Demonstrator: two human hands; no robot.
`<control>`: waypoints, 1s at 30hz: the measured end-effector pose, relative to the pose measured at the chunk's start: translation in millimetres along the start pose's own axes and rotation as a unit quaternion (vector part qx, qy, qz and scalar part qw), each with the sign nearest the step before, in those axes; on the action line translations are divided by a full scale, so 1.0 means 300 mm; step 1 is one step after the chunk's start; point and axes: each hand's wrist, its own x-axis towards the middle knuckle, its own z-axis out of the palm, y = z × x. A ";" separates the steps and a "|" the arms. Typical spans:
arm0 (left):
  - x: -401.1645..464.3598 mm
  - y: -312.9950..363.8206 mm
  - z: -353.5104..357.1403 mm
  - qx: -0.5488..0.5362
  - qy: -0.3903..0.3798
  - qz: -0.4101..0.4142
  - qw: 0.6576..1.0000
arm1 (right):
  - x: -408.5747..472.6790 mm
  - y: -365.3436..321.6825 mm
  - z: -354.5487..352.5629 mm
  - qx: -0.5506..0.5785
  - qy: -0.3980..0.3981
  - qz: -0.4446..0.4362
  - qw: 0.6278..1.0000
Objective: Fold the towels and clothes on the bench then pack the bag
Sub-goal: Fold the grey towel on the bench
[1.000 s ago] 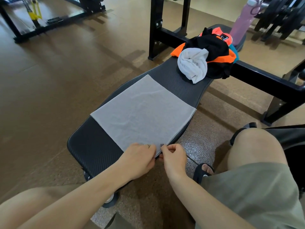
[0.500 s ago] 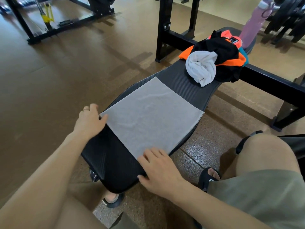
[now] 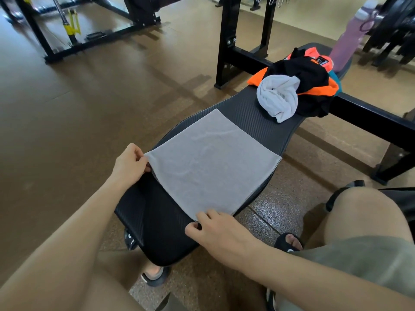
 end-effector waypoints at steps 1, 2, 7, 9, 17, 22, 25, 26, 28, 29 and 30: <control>-0.004 0.002 -0.002 -0.015 -0.010 0.003 1.000 | 0.000 0.003 -0.004 0.010 -0.001 0.010 1.000; -0.006 0.004 -0.004 -0.016 -0.019 0.015 1.000 | -0.002 0.006 -0.007 0.022 -0.001 0.020 1.000; -0.014 0.024 -0.032 0.029 -0.007 0.063 0.998 | -0.030 0.032 -0.037 0.083 0.041 0.077 0.993; -0.018 0.027 -0.052 0.036 0.013 0.078 0.996 | -0.049 0.044 -0.055 0.099 0.057 0.094 0.989; -0.021 0.087 -0.050 0.086 0.045 0.213 0.972 | -0.080 0.165 -0.132 0.205 0.081 0.220 0.950; 0.033 0.224 -0.012 0.067 0.043 0.278 0.957 | -0.122 0.352 -0.208 0.308 0.104 0.333 0.885; 0.095 0.354 0.051 0.077 0.002 0.294 0.953 | -0.136 0.503 -0.221 0.361 0.084 0.386 0.845; 0.122 0.399 0.077 0.073 -0.015 0.280 0.957 | -0.136 0.553 -0.219 0.388 0.074 0.397 0.829; 0.188 0.477 0.138 0.087 -0.036 0.262 0.960 | -0.128 0.650 -0.203 0.441 0.049 0.410 0.797; 0.224 0.509 0.174 0.108 -0.047 0.260 0.959 | -0.123 0.698 -0.193 0.454 0.039 0.417 0.787; 0.258 0.533 0.210 0.128 -0.060 0.257 0.956 | -0.118 0.739 -0.183 0.461 0.029 0.423 0.780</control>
